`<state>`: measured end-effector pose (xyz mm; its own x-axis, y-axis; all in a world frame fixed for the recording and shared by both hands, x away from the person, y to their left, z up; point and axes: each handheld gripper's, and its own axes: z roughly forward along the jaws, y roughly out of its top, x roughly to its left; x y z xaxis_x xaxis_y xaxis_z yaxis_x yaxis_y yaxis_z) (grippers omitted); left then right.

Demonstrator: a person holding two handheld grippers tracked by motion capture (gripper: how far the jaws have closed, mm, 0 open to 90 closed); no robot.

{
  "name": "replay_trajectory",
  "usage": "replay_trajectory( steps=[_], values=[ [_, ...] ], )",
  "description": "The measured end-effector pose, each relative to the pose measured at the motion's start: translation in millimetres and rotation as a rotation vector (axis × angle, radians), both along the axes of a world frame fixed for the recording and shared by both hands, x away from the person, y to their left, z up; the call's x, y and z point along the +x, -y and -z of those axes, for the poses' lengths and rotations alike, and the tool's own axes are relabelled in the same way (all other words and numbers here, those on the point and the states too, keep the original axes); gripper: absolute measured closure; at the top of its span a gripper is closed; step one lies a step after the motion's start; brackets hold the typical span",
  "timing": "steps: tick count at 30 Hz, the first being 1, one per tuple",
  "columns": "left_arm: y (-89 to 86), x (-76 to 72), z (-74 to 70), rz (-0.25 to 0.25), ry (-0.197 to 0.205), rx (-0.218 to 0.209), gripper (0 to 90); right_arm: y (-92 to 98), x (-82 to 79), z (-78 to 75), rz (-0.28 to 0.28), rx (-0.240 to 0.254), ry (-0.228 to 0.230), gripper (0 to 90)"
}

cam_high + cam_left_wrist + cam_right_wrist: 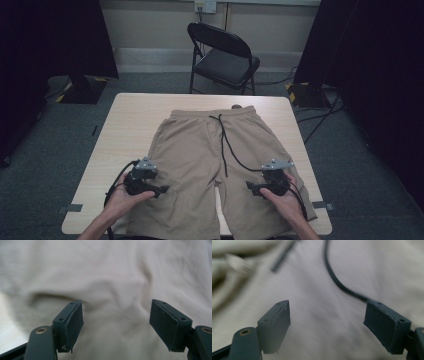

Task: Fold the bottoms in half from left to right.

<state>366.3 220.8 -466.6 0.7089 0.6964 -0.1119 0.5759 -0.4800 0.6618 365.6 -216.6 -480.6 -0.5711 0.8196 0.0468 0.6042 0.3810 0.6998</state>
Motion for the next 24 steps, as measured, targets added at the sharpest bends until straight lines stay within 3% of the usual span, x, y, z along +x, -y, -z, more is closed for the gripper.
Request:
replay_trajectory(
  steps=[3,4,6,7,9,12,14,16,17,18,19,20,21,23,24],
  values=[
    [-7.4,8.6,-10.2,-0.018,0.023,-0.021,26.8,-11.3,-2.8,-5.5,-0.027,0.009,0.019,20.4],
    [-10.9,15.1,-15.3,-0.03,0.038,-0.028,27.9,-29.6,-6.2,-9.2,-0.063,0.035,0.02,20.4],
    [-14.8,25.4,-20.0,-0.041,0.054,-0.027,28.0,-36.6,-7.4,-10.1,-0.079,0.037,0.025,20.4],
    [-18.8,38.7,-22.8,-0.065,0.066,-0.022,27.9,-58.3,-10.8,-13.8,-0.132,0.049,0.033,20.4],
    [-21.3,45.4,-24.0,-0.074,0.069,-0.032,27.8,-65.5,-11.8,-15.3,-0.148,0.057,0.036,20.5],
    [-27.9,64.6,-25.0,-0.118,0.057,-0.069,28.3,-97.0,-14.3,-22.1,-0.216,0.086,0.047,21.2],
    [-30.6,78.3,-24.2,-0.142,0.06,-0.06,27.7,-114.9,-15.5,-24.0,-0.259,0.092,0.048,21.5],
    [-33.0,90.0,-23.7,-0.154,0.056,-0.063,28.5,-147.9,-19.0,-25.1,-0.332,0.107,0.045,21.7],
    [-33.9,99.4,-24.4,-0.161,0.061,-0.058,28.6,-155.1,-20.1,-25.2,-0.351,0.109,0.043,21.9],
    [-33.9,99.4,-24.4,-0.161,0.061,-0.058,28.6,-155.1,-20.1,-25.2,-0.351,0.109,0.043,21.9],
    [-33.6,109.4,-24.7,-0.171,0.073,-0.067,28.8,-173.0,-23.3,-25.6,-0.389,0.12,0.037,22.1],
    [-33.6,109.4,-24.7,-0.171,0.073,-0.067,28.8,-173.0,-23.3,-25.6,-0.389,0.12,0.037,22.1],
    [-33.7,115.8,-25.7,-0.174,0.074,-0.065,28.8,-191.4,-26.8,-26.3,-0.427,0.122,0.029,22.9],
    [-33.7,126.0,-29.1,-0.184,0.077,-0.071,29.0,-196.7,-28.3,-27.0,-0.439,0.12,0.031,23.0],
    [-32.8,130.8,-32.9,-0.186,0.092,-0.074,29.2,-210.2,-33.2,-31.8,-0.472,0.124,0.015,22.9]
  ],
)
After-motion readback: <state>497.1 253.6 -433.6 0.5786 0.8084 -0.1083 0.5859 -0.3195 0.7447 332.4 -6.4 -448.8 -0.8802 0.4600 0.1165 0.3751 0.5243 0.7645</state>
